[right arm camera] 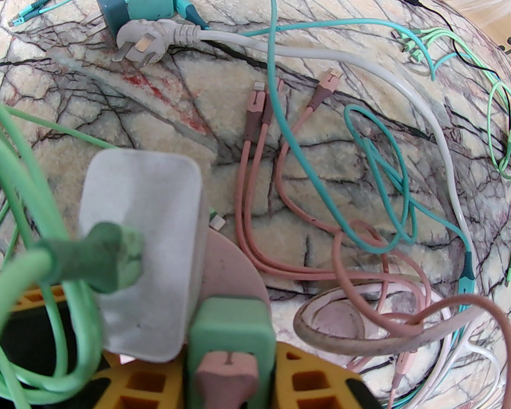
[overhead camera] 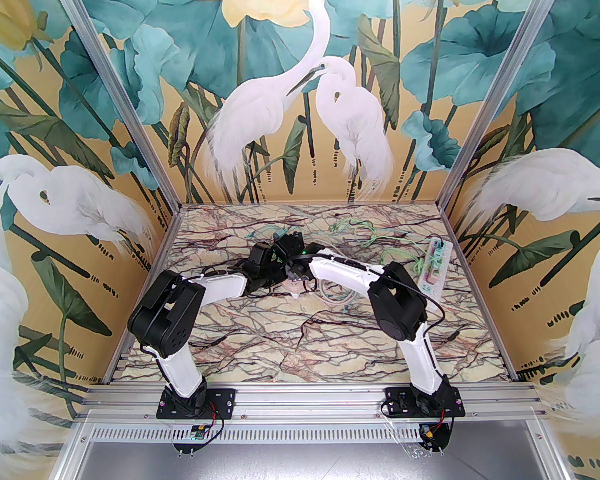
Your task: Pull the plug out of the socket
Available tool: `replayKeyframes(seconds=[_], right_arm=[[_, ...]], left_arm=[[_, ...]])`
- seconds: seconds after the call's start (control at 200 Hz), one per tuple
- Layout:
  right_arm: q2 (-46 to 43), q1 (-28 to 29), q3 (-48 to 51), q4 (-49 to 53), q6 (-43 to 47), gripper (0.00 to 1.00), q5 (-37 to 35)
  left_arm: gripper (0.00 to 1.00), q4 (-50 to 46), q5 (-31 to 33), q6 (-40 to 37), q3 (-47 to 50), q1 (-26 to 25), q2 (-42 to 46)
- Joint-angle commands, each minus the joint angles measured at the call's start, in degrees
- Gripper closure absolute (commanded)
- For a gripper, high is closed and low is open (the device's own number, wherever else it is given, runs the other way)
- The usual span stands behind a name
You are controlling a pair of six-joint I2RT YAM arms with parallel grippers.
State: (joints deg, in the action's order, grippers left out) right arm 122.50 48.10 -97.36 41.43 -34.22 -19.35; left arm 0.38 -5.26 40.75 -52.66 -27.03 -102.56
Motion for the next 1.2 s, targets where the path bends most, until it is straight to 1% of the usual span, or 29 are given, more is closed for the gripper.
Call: replayKeyframes(seconds=[0.0, 0.1, 0.215, 0.5, 0.57, 0.785, 0.88, 1.01, 1.195], right_arm=[[0.0, 4.7, -1.9, -3.4, 1.8, 0.72, 9.0], [-1.5, 4.3, -0.6, -3.8, 2.0, 0.72, 8.2], [-3.8, 3.1, 2.0, -5.4, 1.8, 0.72, 8.9], [-9.2, -2.7, 10.9, -12.8, -3.2, 0.72, 17.1], [-9.8, -3.2, 12.0, -13.8, -3.5, 0.72, 17.6], [-8.1, -2.3, 9.5, -11.5, -2.6, 0.73, 16.1], [-6.5, -0.6, 7.1, -9.1, -1.4, 0.73, 13.5], [-2.4, 2.5, 1.1, -3.6, 0.8, 0.73, 8.9], [1.8, 4.9, -3.9, 0.2, 1.6, 0.73, 6.6]], left_arm=[[0.67, -9.5, -0.5, -0.9, 2.1, -1.2, -5.6], [0.67, -9.5, -0.5, -0.9, 2.0, -1.3, -5.6], [0.67, -9.7, -0.2, -1.0, 2.0, -1.3, -5.6], [0.67, -9.9, -0.2, -1.0, 1.9, -1.3, -5.6], [0.67, -9.9, -0.1, -1.0, 1.9, -1.3, -5.5], [0.67, -9.9, -0.2, -1.1, 1.9, -1.3, -5.6], [0.67, -9.9, -0.4, -1.1, 1.9, -1.3, -5.5], [0.67, -9.7, -0.5, -1.0, 1.9, -1.3, -5.7], [0.67, -9.8, -0.5, -1.0, 1.8, -1.3, -5.8]])
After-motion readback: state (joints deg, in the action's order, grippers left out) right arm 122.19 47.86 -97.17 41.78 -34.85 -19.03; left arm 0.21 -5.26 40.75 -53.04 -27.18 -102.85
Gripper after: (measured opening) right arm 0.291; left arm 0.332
